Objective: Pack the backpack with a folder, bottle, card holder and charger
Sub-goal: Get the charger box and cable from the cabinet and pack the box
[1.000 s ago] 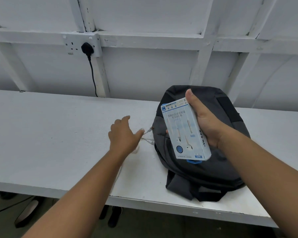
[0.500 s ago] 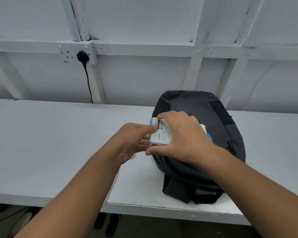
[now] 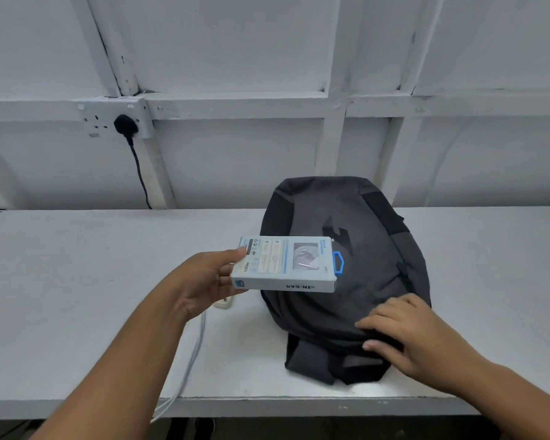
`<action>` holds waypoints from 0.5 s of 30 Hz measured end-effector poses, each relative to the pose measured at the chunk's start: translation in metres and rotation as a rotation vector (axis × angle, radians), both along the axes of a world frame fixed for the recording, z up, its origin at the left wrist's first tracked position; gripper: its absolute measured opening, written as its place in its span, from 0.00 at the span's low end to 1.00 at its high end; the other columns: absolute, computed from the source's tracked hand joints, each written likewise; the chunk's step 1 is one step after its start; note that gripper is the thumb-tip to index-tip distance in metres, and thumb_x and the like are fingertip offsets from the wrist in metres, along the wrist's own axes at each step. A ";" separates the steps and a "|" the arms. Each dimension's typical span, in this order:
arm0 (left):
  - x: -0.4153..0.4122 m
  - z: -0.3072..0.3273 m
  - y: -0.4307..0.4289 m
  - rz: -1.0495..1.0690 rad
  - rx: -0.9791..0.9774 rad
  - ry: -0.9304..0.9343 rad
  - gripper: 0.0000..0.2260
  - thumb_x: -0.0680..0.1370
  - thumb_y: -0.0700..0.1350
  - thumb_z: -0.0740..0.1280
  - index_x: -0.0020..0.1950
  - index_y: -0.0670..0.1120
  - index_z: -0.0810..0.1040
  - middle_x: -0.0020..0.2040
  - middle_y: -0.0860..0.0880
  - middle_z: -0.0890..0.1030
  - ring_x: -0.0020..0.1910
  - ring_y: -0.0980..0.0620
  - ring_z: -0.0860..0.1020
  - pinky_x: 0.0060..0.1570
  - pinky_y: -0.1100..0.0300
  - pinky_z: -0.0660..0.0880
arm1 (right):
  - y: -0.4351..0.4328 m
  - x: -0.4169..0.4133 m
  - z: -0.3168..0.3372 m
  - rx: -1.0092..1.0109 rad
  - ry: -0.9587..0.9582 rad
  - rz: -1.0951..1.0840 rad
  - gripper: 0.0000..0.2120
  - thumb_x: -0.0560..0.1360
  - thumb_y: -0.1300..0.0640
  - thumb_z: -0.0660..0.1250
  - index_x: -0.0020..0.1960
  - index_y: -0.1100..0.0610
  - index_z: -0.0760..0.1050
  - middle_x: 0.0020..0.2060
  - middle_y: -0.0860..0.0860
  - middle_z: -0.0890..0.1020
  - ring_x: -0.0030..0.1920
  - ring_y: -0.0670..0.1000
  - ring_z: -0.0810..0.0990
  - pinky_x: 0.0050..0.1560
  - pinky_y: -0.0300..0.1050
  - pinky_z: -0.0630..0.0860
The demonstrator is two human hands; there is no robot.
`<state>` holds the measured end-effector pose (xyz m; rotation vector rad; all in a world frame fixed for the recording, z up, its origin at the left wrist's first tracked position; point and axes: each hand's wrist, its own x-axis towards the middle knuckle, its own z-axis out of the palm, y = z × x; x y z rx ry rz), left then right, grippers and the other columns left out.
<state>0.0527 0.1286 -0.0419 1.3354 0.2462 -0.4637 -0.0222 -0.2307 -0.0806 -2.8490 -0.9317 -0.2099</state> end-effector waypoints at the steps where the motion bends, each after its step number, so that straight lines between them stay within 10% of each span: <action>1: 0.000 0.001 -0.001 -0.003 0.004 -0.009 0.16 0.80 0.49 0.71 0.65 0.43 0.79 0.56 0.41 0.87 0.53 0.44 0.87 0.41 0.57 0.84 | 0.000 0.003 0.003 0.051 0.038 -0.022 0.12 0.78 0.40 0.62 0.57 0.40 0.78 0.47 0.34 0.80 0.48 0.38 0.77 0.52 0.41 0.74; 7: -0.012 0.018 0.007 0.046 -0.063 -0.108 0.24 0.70 0.52 0.77 0.62 0.41 0.82 0.57 0.39 0.86 0.50 0.45 0.87 0.41 0.57 0.84 | 0.012 0.061 0.060 0.551 0.297 -0.234 0.04 0.76 0.55 0.73 0.45 0.47 0.84 0.40 0.40 0.85 0.42 0.37 0.81 0.47 0.36 0.74; 15: -0.023 0.033 0.009 0.011 0.080 -0.226 0.13 0.73 0.52 0.76 0.53 0.46 0.88 0.55 0.39 0.87 0.52 0.42 0.87 0.43 0.56 0.84 | 0.025 0.135 0.160 0.655 0.164 -0.328 0.08 0.78 0.52 0.70 0.45 0.54 0.85 0.38 0.45 0.84 0.41 0.45 0.80 0.45 0.39 0.73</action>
